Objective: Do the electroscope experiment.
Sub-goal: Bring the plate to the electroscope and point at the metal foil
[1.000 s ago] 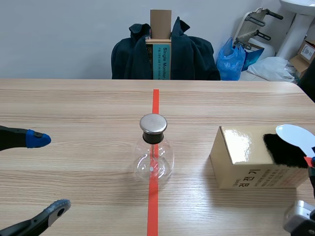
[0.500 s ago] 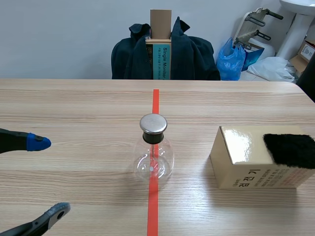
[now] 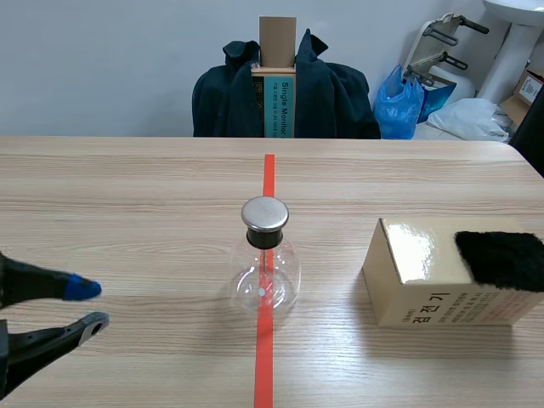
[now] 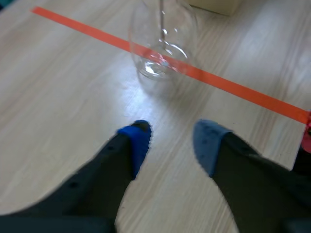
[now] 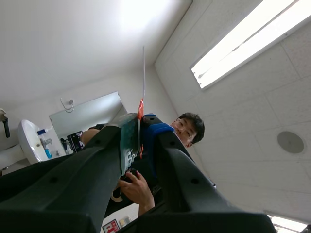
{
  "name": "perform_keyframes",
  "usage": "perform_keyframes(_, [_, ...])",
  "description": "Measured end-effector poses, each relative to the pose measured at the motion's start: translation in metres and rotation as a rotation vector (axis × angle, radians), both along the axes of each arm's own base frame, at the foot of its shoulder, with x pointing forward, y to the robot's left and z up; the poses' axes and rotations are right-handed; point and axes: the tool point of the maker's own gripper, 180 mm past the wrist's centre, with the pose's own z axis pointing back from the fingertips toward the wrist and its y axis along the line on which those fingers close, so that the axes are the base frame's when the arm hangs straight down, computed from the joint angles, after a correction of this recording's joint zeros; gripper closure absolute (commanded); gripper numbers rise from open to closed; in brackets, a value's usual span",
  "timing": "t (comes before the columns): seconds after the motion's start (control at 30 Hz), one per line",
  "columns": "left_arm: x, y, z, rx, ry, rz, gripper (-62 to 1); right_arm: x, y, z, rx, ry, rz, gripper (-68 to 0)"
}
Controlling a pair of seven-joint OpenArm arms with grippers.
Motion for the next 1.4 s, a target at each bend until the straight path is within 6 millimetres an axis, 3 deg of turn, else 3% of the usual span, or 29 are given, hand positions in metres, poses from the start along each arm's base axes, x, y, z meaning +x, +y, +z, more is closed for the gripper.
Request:
perform_keyframes(0.1, [0.006, -0.005, -0.016, -0.006, 0.030, -0.009, -2.6, 0.000, 0.000, 0.000, 0.000, -0.001, 0.000, -0.8])
perform_keyframes(0.5, [0.051, -0.054, -0.041, -0.112, 0.044, -0.026, -2.7, 0.002, 0.011, 0.006, -0.036, -0.030, 0.052, -0.8])
perform_keyframes(0.77, [0.068, -0.065, -0.050, -0.163, 0.045, 0.016, -2.7, 0.014, 0.027, 0.001, -0.020, 0.018, 0.135, -0.8])
perform_keyframes(1.03, [0.066, -0.070, -0.060, -0.169, 0.045, 0.020, -2.7, 0.033, 0.066, -0.006, 0.058, 0.034, 0.195, -0.8])
perform_keyframes(1.2, [0.062, -0.069, -0.064, -0.155, 0.045, 0.008, -2.7, 0.041, 0.107, -0.026, 0.078, 0.120, 0.268, -0.8])
perform_keyframes(1.4, [0.064, -0.070, -0.059, -0.176, 0.026, 0.013, -2.7, 0.039, 0.142, -0.049, 0.061, 0.189, 0.327, -0.8])
